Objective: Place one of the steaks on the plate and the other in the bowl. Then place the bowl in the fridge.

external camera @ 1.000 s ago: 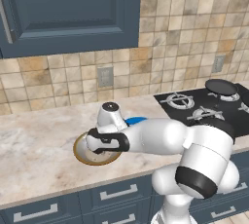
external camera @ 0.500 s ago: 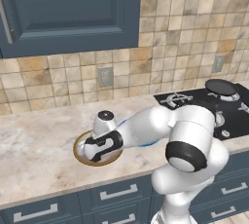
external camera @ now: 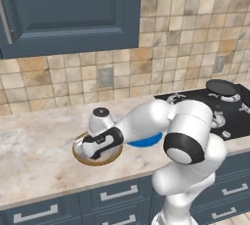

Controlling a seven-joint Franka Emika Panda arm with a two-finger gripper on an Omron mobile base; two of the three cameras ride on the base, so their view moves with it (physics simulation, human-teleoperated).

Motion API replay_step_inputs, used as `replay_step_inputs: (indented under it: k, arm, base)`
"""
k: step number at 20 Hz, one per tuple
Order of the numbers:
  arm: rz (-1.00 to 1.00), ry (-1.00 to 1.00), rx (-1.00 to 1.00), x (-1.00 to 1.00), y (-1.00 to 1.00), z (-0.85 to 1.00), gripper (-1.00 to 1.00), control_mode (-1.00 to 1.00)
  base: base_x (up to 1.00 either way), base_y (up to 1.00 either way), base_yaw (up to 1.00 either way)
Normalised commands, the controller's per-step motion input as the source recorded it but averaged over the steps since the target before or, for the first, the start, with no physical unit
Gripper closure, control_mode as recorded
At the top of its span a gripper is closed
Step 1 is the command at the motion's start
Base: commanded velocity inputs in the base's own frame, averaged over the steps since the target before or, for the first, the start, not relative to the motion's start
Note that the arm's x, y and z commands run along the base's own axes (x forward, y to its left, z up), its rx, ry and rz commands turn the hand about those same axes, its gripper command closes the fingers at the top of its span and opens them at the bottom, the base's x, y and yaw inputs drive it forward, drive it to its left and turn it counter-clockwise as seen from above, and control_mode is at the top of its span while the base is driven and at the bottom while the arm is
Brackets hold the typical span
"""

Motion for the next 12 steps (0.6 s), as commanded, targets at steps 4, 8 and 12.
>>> replay_step_inputs:
  k: [4,8,12]
  arm:
    - [-0.01,0.02,0.0,-0.09,-0.07,0.38,-1.0,-1.0]
    - [-0.01,0.0,0.0,-0.2,-0.41,0.31,-1.0,-1.0]
    - [0.0,-0.09,0.0,-0.58,-0.48,0.79,-1.0,-1.0]
  base:
    - [0.0,0.0,0.0]
    - [0.0,0.0,0.0]
    - [0.0,0.0,0.0]
